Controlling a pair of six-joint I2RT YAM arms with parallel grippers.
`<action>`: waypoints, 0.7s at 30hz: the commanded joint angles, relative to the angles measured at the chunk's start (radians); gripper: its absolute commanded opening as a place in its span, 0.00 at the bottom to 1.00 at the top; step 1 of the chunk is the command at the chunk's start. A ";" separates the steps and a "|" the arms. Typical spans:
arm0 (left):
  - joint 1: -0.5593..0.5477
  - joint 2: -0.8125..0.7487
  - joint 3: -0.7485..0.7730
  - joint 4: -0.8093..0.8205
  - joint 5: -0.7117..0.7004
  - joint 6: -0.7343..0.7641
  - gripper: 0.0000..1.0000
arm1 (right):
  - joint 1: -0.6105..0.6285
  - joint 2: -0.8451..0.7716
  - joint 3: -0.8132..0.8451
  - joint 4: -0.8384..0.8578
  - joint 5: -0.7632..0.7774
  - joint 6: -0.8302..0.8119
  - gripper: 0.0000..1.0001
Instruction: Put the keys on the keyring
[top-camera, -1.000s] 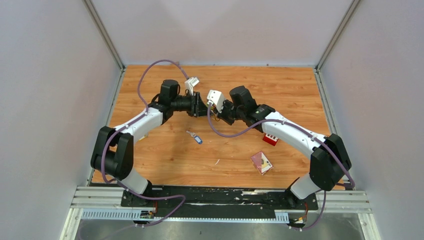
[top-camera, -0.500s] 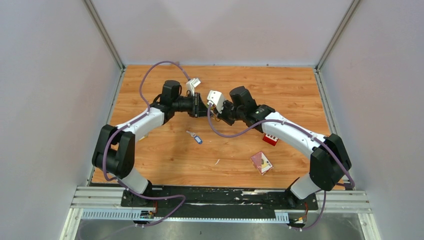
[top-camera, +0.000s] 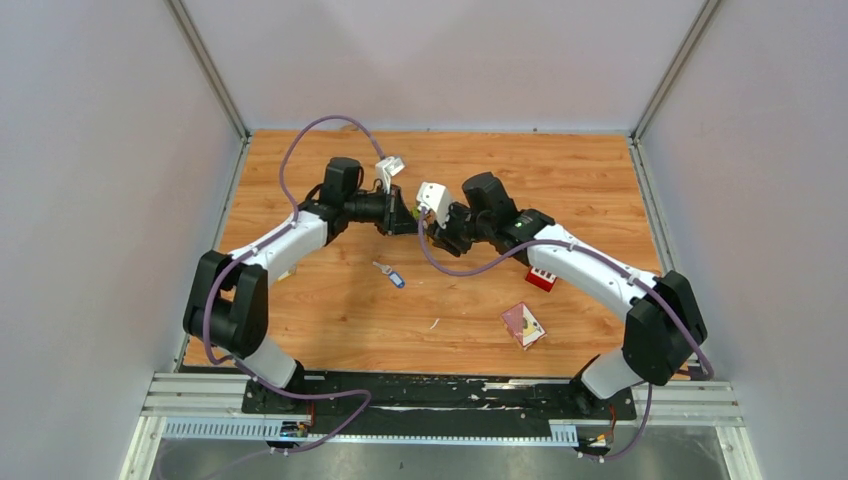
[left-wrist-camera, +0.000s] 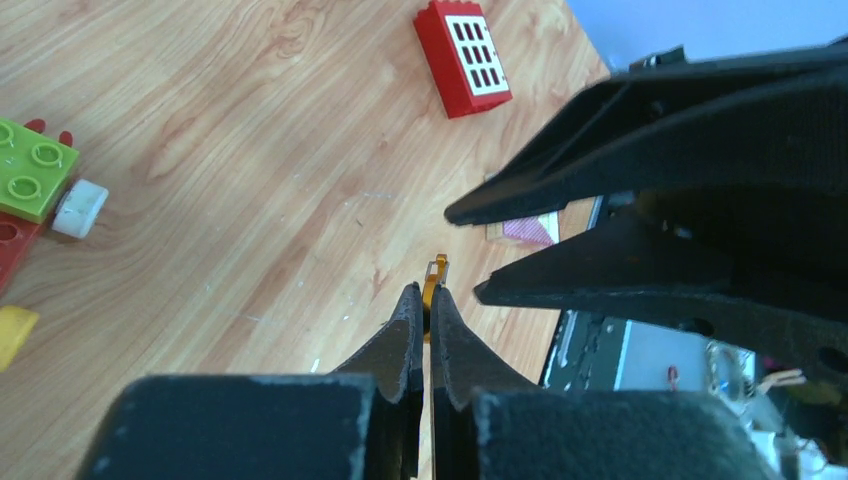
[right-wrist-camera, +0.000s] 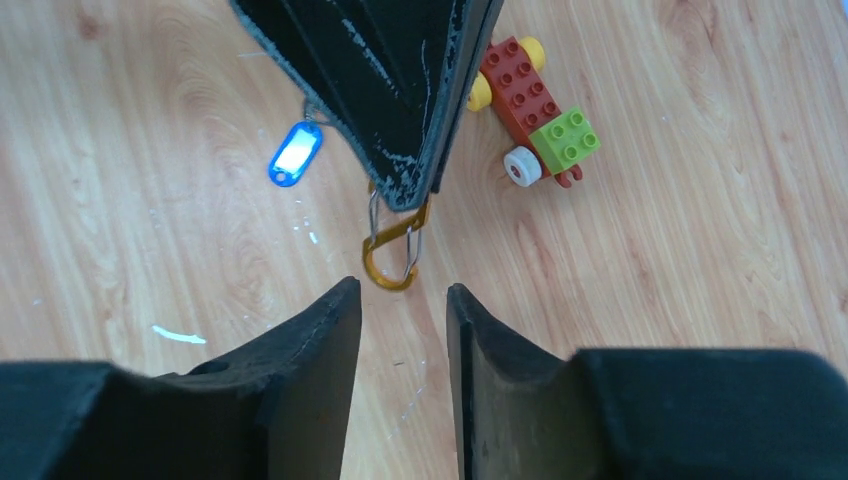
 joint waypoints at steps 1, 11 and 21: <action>-0.005 -0.105 0.075 -0.188 0.044 0.325 0.00 | -0.037 -0.121 0.018 -0.037 -0.154 0.001 0.42; -0.020 -0.319 -0.044 -0.171 0.163 0.520 0.00 | -0.078 -0.158 0.020 -0.114 -0.514 -0.004 0.44; -0.066 -0.448 -0.137 -0.077 0.139 0.526 0.00 | -0.082 -0.137 0.010 -0.092 -0.678 0.028 0.41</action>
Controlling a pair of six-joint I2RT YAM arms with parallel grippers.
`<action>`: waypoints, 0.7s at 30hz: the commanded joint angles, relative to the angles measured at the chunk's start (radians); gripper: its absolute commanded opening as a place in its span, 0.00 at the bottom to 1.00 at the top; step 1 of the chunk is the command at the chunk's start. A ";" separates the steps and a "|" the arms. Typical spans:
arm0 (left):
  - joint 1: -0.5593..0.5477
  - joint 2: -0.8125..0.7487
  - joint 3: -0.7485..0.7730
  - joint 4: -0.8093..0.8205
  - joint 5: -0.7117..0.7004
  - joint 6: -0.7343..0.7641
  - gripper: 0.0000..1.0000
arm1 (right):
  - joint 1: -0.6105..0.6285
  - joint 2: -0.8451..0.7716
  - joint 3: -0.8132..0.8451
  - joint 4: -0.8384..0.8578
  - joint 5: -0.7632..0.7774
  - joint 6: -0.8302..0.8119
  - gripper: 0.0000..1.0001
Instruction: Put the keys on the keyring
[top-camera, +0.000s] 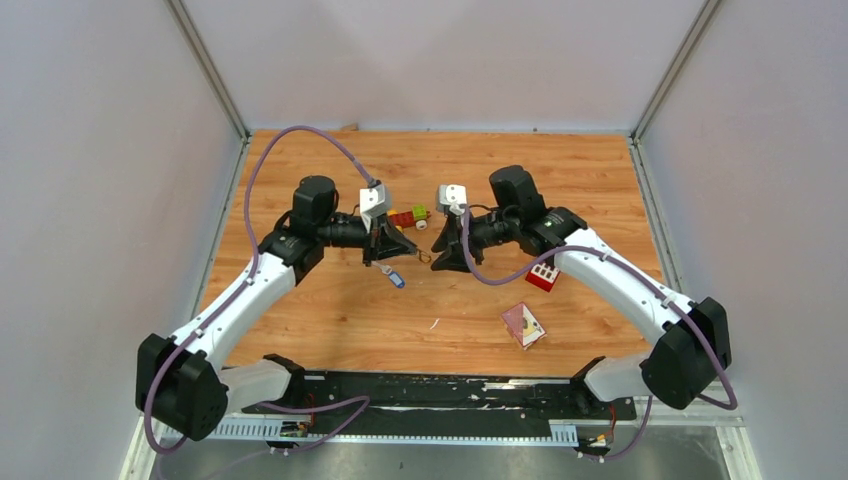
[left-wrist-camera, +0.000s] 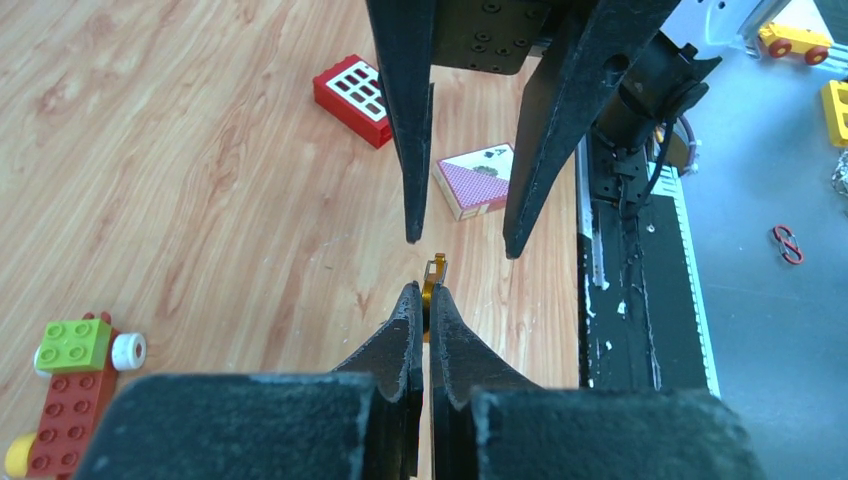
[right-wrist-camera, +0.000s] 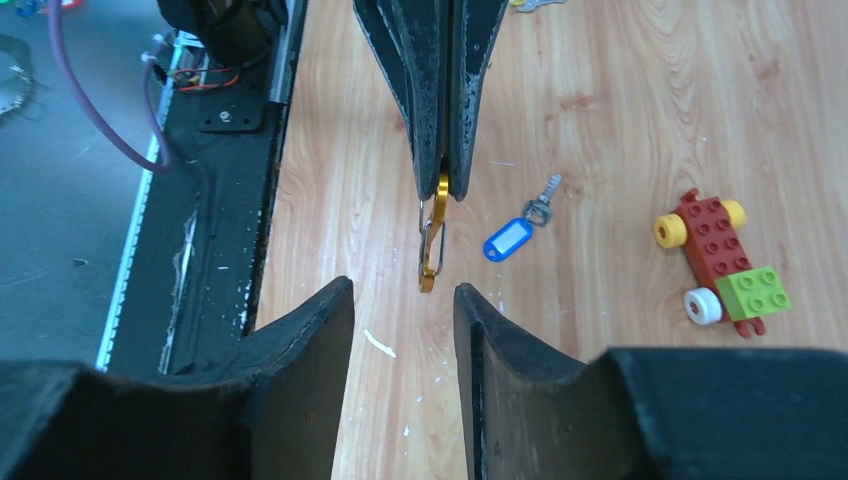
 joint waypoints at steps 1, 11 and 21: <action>-0.024 -0.026 -0.004 0.054 0.005 0.032 0.00 | -0.005 0.023 0.011 0.034 -0.103 0.027 0.41; -0.039 -0.011 0.015 0.028 -0.013 0.049 0.00 | -0.004 0.057 0.006 0.038 -0.068 0.023 0.24; -0.038 -0.005 0.014 0.088 -0.029 0.009 0.29 | -0.007 0.046 0.003 0.094 -0.046 0.076 0.00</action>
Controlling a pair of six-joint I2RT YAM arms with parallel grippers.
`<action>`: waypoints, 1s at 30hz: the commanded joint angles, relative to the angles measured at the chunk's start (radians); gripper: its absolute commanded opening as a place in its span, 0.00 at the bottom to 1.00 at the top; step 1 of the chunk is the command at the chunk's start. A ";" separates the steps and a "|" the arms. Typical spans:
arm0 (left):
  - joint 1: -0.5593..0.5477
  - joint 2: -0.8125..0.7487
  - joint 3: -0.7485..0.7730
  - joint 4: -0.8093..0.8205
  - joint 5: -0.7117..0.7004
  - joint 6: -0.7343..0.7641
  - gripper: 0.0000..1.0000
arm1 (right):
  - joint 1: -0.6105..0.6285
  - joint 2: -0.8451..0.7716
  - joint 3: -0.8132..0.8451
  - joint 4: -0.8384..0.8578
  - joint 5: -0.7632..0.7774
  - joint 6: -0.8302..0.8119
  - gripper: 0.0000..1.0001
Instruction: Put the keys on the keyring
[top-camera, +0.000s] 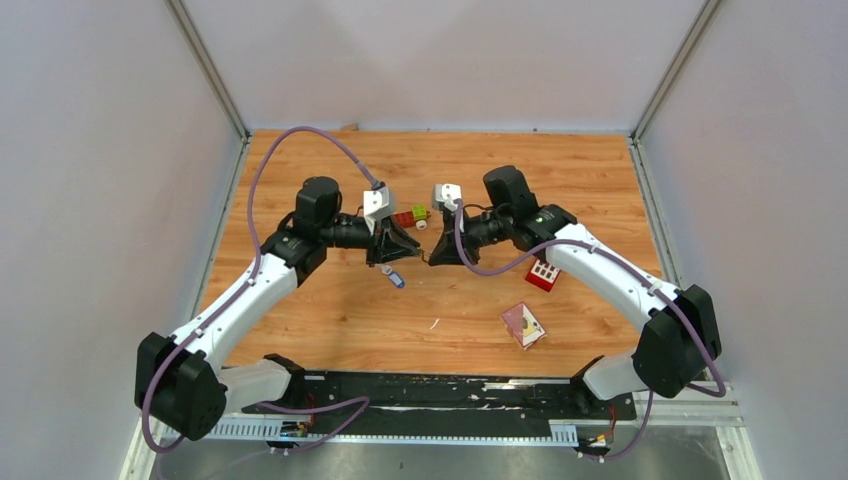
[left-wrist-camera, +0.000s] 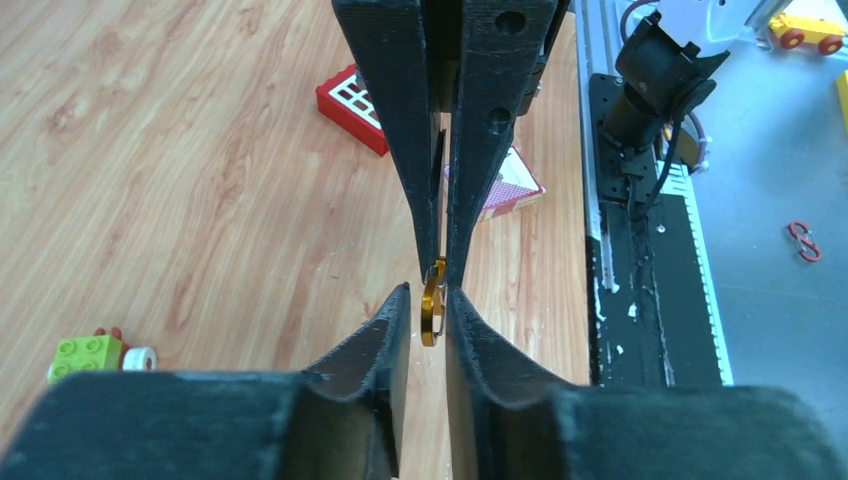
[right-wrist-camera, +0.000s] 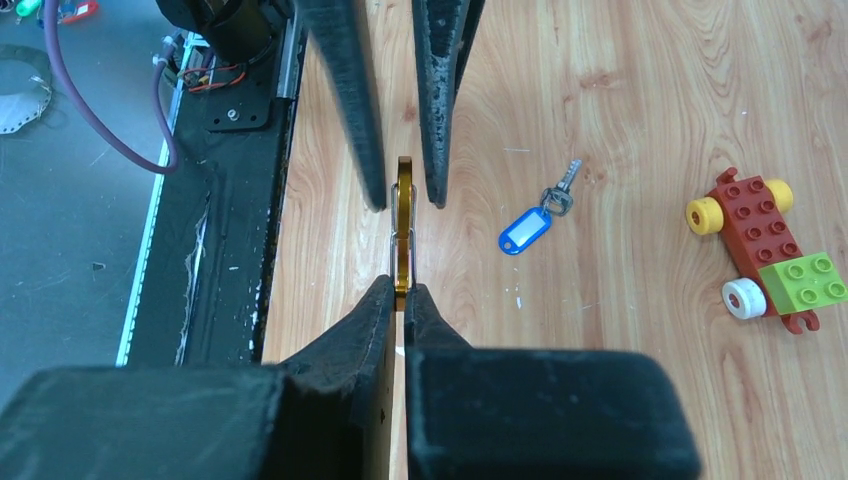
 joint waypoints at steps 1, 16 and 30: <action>-0.001 -0.003 0.016 0.088 -0.011 -0.023 0.39 | -0.008 -0.025 0.000 0.108 -0.002 0.069 0.00; 0.029 -0.009 -0.266 0.850 -0.014 -0.459 0.66 | -0.058 -0.052 -0.089 0.365 -0.092 0.327 0.00; 0.028 0.020 -0.295 0.951 0.039 -0.526 0.36 | -0.071 -0.051 -0.117 0.423 -0.119 0.359 0.00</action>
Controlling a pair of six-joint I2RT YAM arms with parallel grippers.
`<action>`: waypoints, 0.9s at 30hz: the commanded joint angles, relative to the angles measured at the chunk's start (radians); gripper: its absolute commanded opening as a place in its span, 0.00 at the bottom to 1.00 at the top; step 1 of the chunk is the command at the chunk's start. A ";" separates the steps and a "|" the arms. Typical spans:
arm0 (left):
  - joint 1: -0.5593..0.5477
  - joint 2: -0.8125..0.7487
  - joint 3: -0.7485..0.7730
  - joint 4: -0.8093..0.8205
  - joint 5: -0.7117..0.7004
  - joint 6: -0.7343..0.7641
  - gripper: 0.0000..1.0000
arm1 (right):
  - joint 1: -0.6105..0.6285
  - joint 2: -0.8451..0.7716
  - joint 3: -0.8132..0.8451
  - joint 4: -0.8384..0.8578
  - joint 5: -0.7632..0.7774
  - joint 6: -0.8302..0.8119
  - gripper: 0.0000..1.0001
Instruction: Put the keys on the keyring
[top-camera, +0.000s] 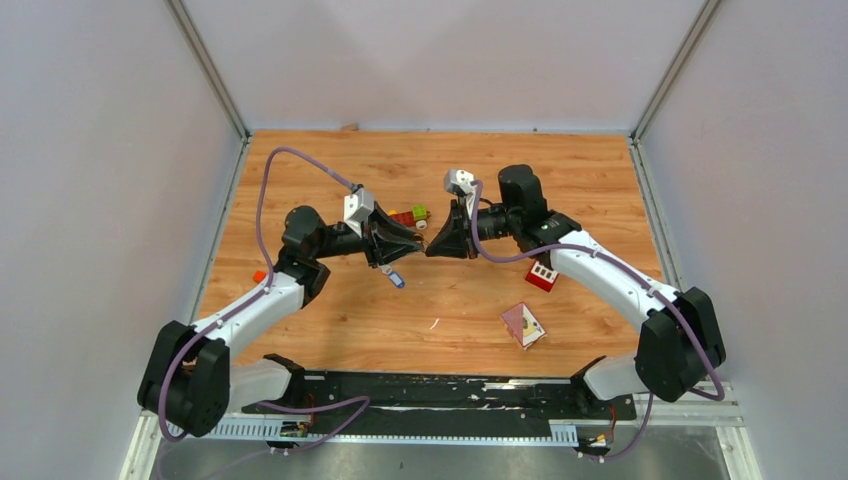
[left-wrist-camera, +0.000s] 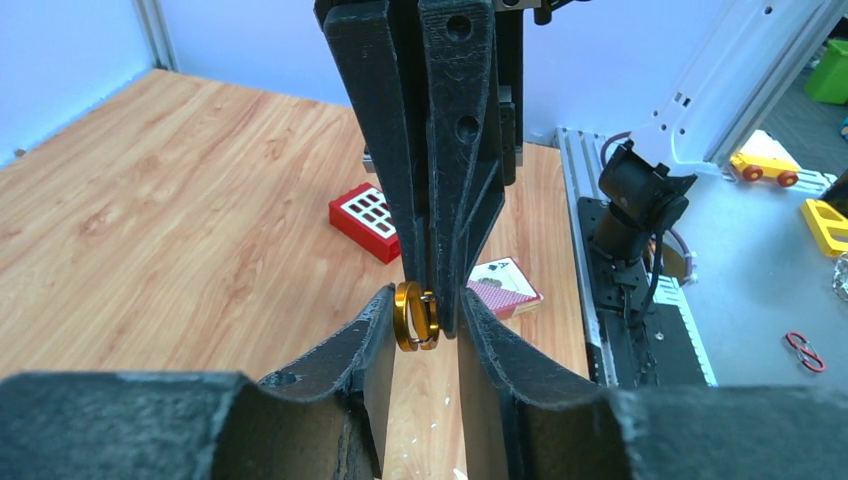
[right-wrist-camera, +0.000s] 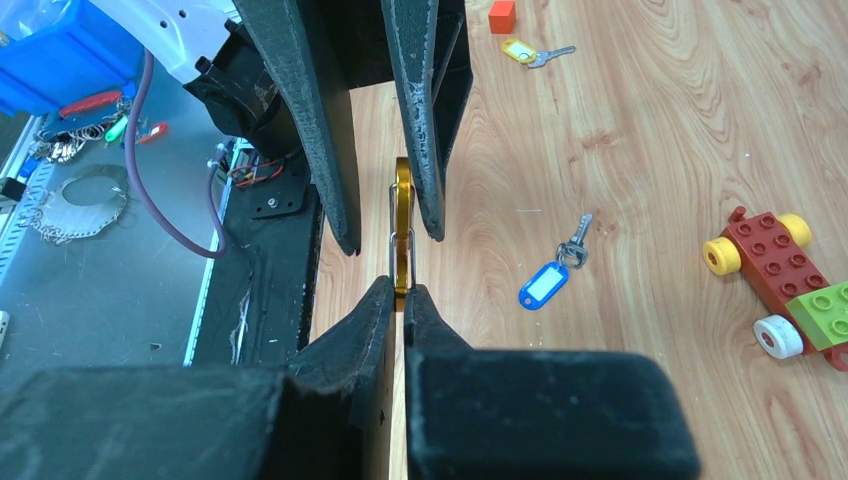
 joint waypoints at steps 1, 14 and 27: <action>0.000 0.002 0.001 0.059 0.034 -0.024 0.37 | -0.012 -0.028 -0.002 0.060 -0.029 0.021 0.00; -0.001 0.024 -0.004 0.059 0.039 -0.028 0.36 | -0.031 -0.040 -0.010 0.084 -0.044 0.037 0.00; -0.021 0.051 0.010 0.076 0.039 -0.048 0.18 | -0.031 -0.034 -0.011 0.084 -0.045 0.043 0.00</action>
